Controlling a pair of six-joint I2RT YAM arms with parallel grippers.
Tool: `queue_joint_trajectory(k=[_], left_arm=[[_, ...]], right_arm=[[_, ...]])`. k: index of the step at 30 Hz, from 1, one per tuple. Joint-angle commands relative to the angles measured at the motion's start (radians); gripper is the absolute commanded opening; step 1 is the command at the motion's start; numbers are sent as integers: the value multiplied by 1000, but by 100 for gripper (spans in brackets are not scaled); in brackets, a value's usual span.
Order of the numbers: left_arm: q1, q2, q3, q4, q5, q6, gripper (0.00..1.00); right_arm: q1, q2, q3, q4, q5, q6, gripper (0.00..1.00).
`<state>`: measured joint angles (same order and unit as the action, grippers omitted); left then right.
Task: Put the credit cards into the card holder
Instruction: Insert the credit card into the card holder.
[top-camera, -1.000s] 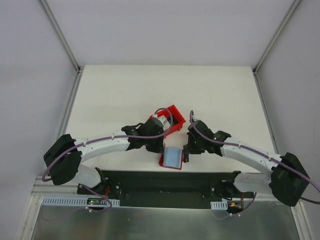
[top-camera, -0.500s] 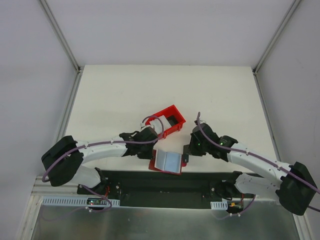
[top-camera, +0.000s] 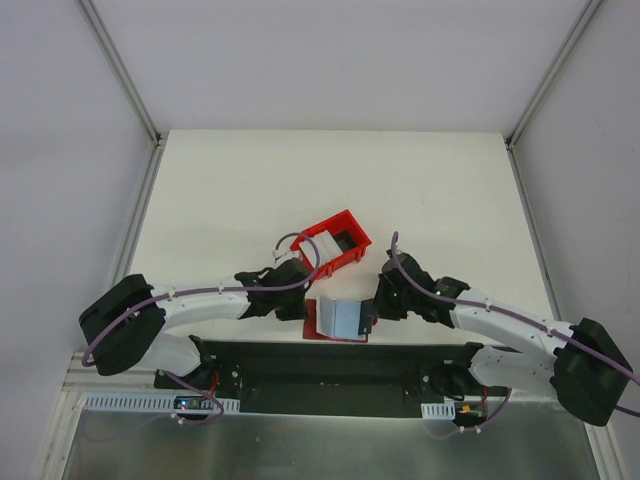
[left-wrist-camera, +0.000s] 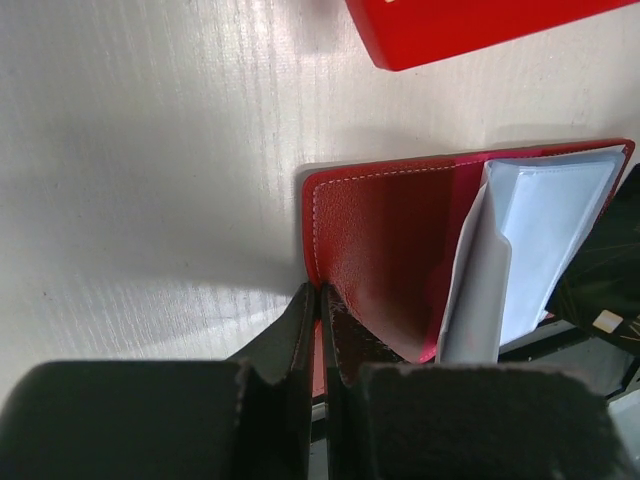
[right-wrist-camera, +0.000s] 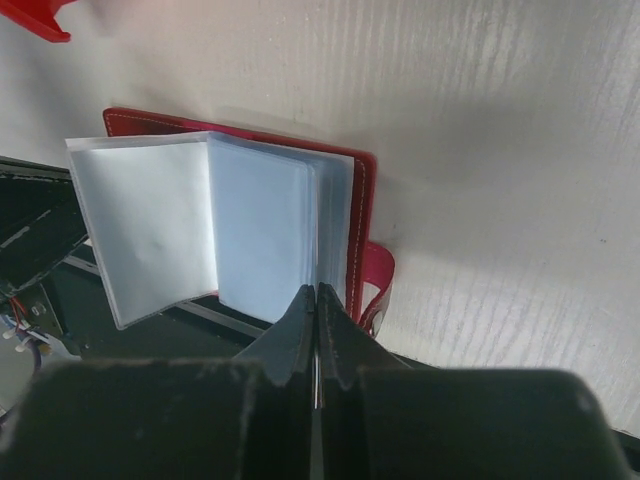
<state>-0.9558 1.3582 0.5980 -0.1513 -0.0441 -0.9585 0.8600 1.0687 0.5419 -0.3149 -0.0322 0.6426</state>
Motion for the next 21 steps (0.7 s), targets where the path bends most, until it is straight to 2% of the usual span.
queue_joint_trajectory(k=[1,9,12,21], left_arm=[[-6,-27,-36,6,-26,-45,0],[-5,-41,-55,12,-42,-59,0],[-6,-28,-55,25,-33,-55,0],[8,-1,-81,93,-14,-66,0]], right_arm=[[5,37,12,8,11,28,0],[4,89,13,11,0,22,0],[5,140,16,80,-50,9,0],[10,188,150,128,-97,-47,0]])
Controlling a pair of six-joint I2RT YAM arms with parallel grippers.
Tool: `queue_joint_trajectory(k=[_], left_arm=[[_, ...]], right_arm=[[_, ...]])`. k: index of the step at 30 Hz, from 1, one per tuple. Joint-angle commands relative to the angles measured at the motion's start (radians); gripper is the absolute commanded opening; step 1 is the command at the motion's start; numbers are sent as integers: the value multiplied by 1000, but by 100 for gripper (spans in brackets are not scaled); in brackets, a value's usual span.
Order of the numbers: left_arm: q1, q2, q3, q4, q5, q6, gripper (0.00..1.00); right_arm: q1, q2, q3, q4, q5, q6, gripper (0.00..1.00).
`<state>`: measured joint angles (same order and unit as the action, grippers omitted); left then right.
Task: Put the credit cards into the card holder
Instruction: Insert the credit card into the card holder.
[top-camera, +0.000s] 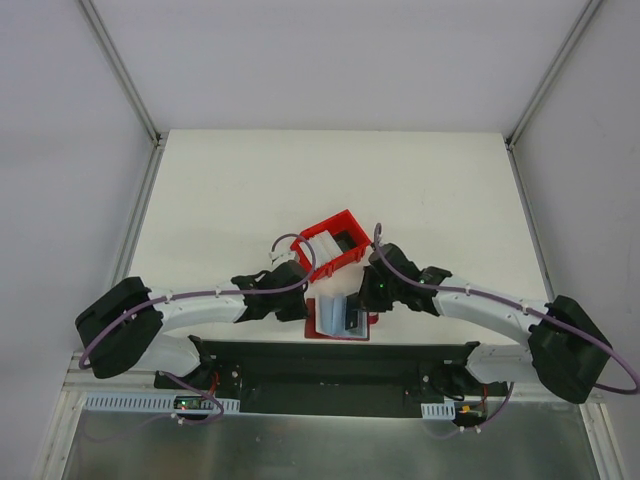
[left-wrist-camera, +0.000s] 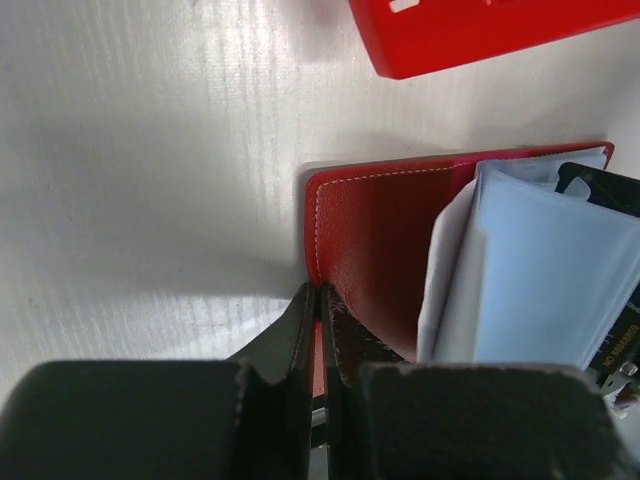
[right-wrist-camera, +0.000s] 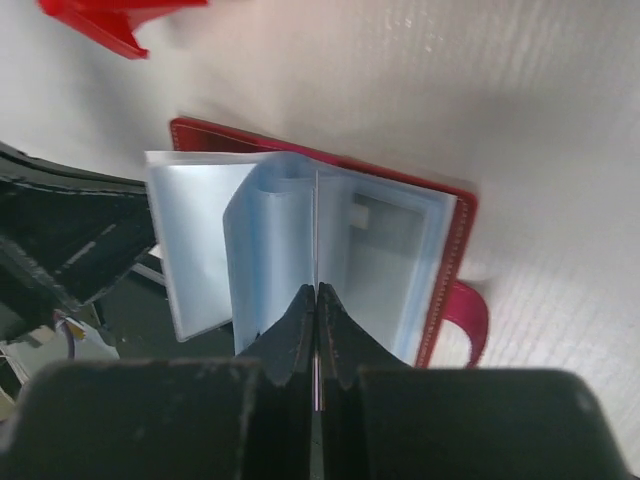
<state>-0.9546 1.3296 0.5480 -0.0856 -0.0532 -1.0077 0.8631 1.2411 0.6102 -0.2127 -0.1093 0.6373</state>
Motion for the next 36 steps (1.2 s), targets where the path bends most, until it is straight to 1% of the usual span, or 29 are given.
queue_joint_trajectory(k=[1,4,6,7,9,11,16,18,22,26,30,36], left_arm=[[10,36,-34,35,-1,-17,0],[20,56,-51,79,21,-29,0],[25,63,-60,81,29,-40,0],[28,65,-65,110,30,-42,0],[33,65,-75,116,30,-48,0],[39,69,-86,124,36,-52,0],[42,75,-99,126,38,-57,0],[42,83,-97,126,41,-55,0],[42,88,-91,126,47,-40,0],[48,88,-92,126,52,-23,0],[54,88,-88,127,52,4,0],[65,98,-88,130,81,12,0]], right_arm=[[7,24,98,32,-30,-48,0],[17,72,147,42,-62,-60,0],[24,98,171,52,-79,-64,1],[28,106,184,52,-81,-67,0],[31,110,197,52,-92,-71,0],[33,92,207,55,-101,-85,0],[30,-12,198,-2,-36,-116,0],[21,-48,177,-23,-35,-119,0],[-6,-101,106,-5,-49,-105,0],[-64,-111,5,100,-151,-100,0],[-130,-86,-65,199,-245,-120,0],[-174,-13,-113,280,-312,-151,0]])
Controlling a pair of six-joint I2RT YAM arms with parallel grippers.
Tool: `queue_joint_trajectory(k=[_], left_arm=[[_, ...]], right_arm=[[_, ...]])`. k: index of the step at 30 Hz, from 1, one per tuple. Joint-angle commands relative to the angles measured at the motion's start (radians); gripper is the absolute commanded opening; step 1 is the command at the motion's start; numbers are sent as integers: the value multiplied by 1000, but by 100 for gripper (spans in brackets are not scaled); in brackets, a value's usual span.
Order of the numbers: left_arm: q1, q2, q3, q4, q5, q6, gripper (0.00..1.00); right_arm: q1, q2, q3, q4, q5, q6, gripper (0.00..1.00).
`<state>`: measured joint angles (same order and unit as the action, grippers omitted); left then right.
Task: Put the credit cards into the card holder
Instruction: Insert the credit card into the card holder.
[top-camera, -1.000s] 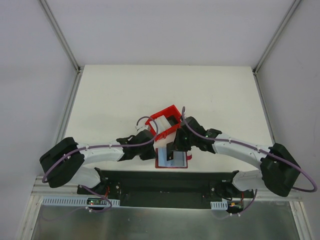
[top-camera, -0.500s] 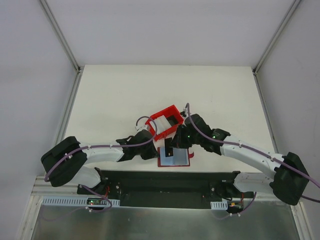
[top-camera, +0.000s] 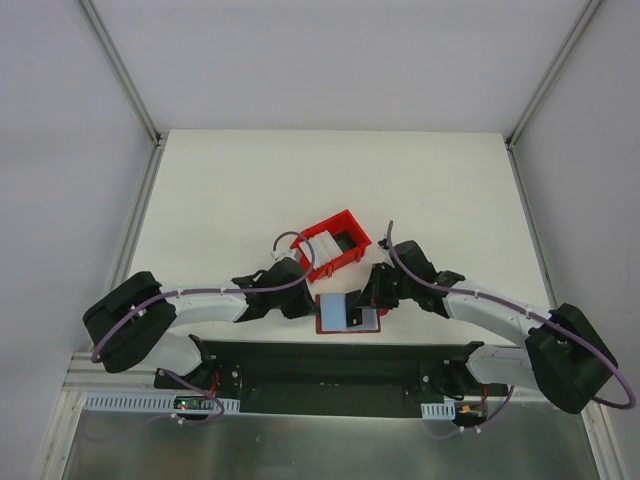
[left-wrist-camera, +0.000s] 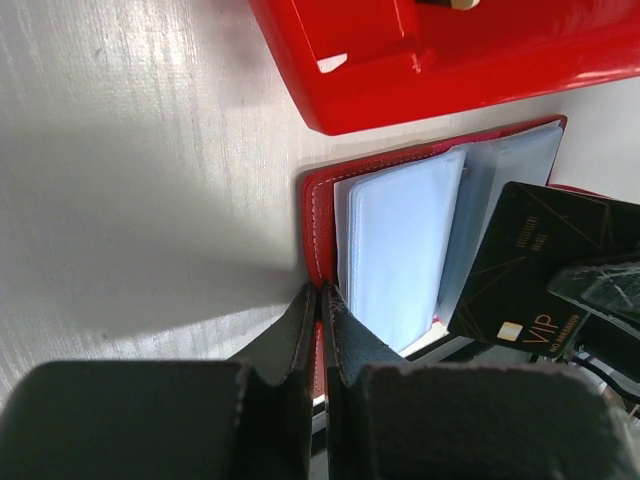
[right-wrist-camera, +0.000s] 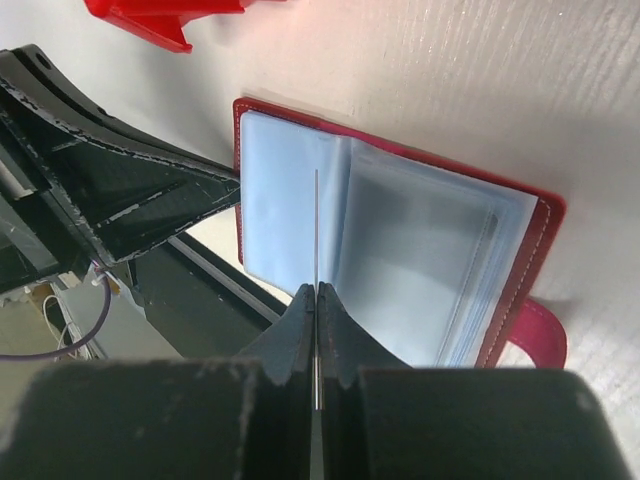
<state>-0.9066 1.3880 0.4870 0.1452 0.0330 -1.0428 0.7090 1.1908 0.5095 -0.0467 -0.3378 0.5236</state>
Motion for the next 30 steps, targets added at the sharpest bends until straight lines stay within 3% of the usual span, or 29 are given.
queue_joint_trajectory(k=[1,22,30], left_arm=[[20,43,-25,-101,-2,50,0],[28,48,-27,-98,4,67,0],[28,55,-21,-98,5,69,0]], right_arm=[[-29,53,-19,129,-95,-39,0],[-51,273,-103,329,-115,16,0],[-30,273,-115,375,-102,68,0]])
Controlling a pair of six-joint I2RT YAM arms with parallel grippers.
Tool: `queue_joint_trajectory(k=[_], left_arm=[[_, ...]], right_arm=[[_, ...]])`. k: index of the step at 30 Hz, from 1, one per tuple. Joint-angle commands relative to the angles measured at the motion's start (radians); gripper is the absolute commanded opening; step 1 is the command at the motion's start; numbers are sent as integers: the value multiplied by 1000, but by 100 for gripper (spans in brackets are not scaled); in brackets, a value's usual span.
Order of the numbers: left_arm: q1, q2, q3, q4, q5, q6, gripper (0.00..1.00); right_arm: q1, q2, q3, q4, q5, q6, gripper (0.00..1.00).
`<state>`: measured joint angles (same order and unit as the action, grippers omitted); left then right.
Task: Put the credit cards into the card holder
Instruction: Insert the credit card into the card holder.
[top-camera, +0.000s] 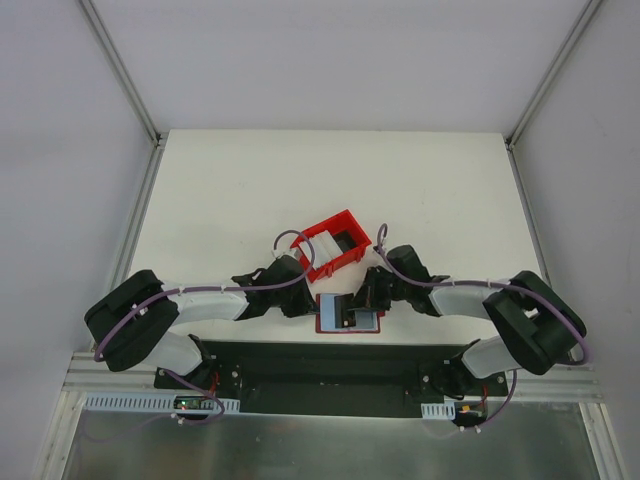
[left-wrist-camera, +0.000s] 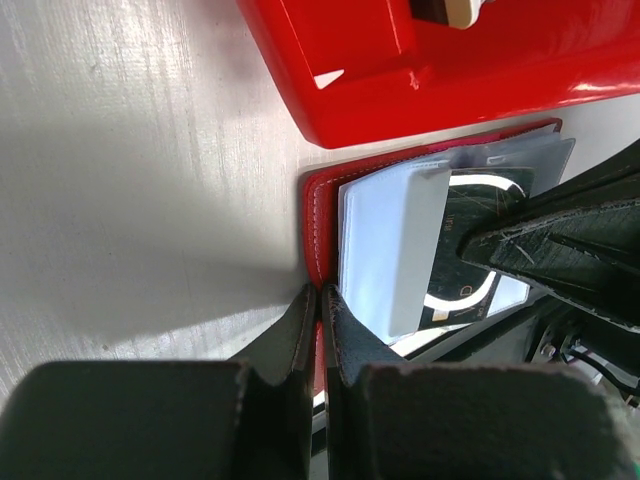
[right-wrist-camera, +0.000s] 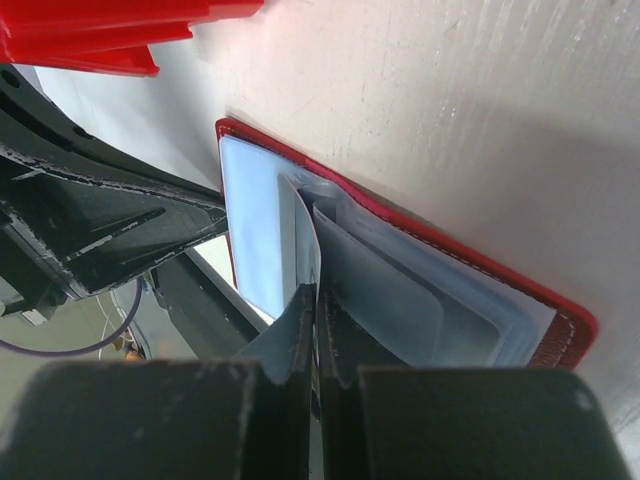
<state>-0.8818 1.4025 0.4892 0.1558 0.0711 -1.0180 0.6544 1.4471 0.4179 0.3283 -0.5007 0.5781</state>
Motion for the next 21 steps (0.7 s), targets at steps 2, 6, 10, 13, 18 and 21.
queue_joint_trajectory(k=[2,6,10,13,18,21], left_arm=[[4,42,-23,-108,-34,42,0],[4,42,-21,-108,-34,42,0],[6,33,-29,-108,-37,38,0],[4,21,-38,-108,-42,33,0],[7,15,-44,-108,-45,27,0],[7,13,-46,-108,-44,25,0]], right_arm=[[74,13,-15,-5,89,32,1],[158,39,38,-51,184,69,1],[174,42,59,-86,231,88,8],[174,-17,68,-167,277,63,19],[172,-152,76,-305,359,35,32],[172,-186,81,-324,344,34,40]])
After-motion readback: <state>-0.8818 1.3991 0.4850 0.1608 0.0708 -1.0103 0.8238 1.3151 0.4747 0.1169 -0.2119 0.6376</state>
